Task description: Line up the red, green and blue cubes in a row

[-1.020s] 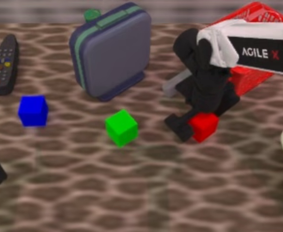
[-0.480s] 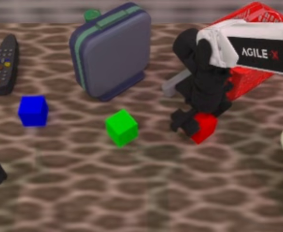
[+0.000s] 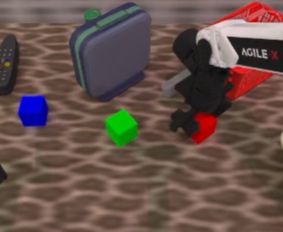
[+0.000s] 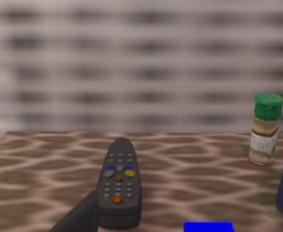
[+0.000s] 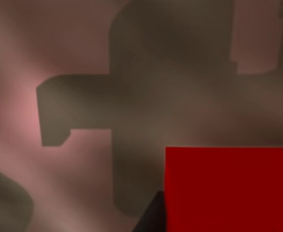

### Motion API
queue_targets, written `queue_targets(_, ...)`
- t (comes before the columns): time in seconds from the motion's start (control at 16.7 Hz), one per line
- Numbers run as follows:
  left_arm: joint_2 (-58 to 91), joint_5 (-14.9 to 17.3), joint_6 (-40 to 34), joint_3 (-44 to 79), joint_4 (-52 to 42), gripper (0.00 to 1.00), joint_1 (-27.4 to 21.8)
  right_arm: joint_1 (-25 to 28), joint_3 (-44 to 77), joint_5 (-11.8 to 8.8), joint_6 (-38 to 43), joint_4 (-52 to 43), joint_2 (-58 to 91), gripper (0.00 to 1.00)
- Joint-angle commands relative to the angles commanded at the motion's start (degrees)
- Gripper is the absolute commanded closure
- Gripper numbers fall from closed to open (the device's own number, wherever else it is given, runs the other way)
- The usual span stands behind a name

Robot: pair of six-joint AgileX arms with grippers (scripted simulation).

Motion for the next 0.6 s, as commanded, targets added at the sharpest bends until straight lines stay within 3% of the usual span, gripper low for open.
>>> queue_targets(0.36, 0.0, 0.0, 0.0, 0.0, 0.0, 0.0, 0.0, 0.0, 1.3, -0.3, 0.1, -1.4, -1.6, 1.0)
queue_targets(0.6, 0.0, 0.0, 0.0, 0.0, 0.0, 0.0, 0.0, 0.2, 6.5, -0.3, 0.2, -9.8, -4.0, 1.0)
